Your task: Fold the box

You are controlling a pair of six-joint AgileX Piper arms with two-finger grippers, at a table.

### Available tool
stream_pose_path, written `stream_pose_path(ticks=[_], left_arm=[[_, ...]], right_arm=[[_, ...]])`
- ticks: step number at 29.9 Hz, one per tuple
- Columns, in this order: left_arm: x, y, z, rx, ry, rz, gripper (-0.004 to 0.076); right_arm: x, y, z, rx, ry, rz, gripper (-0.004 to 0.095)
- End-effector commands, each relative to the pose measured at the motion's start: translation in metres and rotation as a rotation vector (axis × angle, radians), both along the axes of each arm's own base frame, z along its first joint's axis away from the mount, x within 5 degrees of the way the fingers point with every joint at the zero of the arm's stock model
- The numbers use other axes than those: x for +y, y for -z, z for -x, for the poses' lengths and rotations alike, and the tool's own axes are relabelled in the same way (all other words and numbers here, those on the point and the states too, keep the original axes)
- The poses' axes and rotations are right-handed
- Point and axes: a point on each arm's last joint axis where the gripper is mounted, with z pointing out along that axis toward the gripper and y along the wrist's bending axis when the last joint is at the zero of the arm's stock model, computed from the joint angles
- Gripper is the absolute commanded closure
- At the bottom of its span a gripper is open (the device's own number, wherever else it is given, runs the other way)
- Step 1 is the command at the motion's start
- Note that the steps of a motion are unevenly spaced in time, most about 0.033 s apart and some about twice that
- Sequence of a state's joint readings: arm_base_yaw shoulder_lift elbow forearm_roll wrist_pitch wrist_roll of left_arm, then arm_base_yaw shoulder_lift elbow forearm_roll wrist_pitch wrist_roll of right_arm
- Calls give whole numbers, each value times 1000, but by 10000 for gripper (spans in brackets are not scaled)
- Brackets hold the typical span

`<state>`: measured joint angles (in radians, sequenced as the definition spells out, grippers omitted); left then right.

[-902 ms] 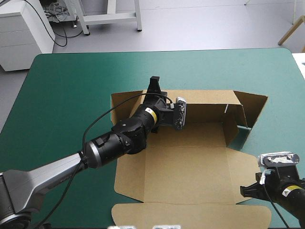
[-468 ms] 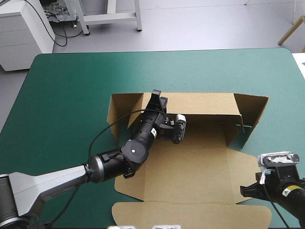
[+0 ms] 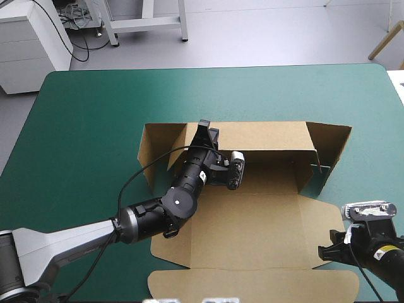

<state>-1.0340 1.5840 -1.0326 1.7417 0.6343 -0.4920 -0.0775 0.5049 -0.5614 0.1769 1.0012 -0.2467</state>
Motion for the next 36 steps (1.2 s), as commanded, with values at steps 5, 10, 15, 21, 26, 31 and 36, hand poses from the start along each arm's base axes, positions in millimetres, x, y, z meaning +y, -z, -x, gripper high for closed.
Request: stream_pose_path(ticks=[5,10,15,21,26,31,36], left_arm=[[6,-23,1,-104,-17,21,734],[6,-23,1,-104,-17,21,734],[6,-23,1,-104,-17,21,734],[6,-23,1,-90,-31,62,734],[6,-23,1,-86,-34,73,734],[7,-24,1,-83,-48,93,734],[7,-24,1,-82,-48,95,734]], right_arm=[[-1,-10,-5,-69,7,0,128],[-1,-11,-6,-77,13,-7,130],[-2,-34,-12,-153,42,-23,132],[-7,-92,-45,-218,68,-5,182],[-11,-135,-95,-241,69,-3,188],[-17,-158,-155,-232,72,1,192],[-22,-155,-220,-138,79,-19,193]])
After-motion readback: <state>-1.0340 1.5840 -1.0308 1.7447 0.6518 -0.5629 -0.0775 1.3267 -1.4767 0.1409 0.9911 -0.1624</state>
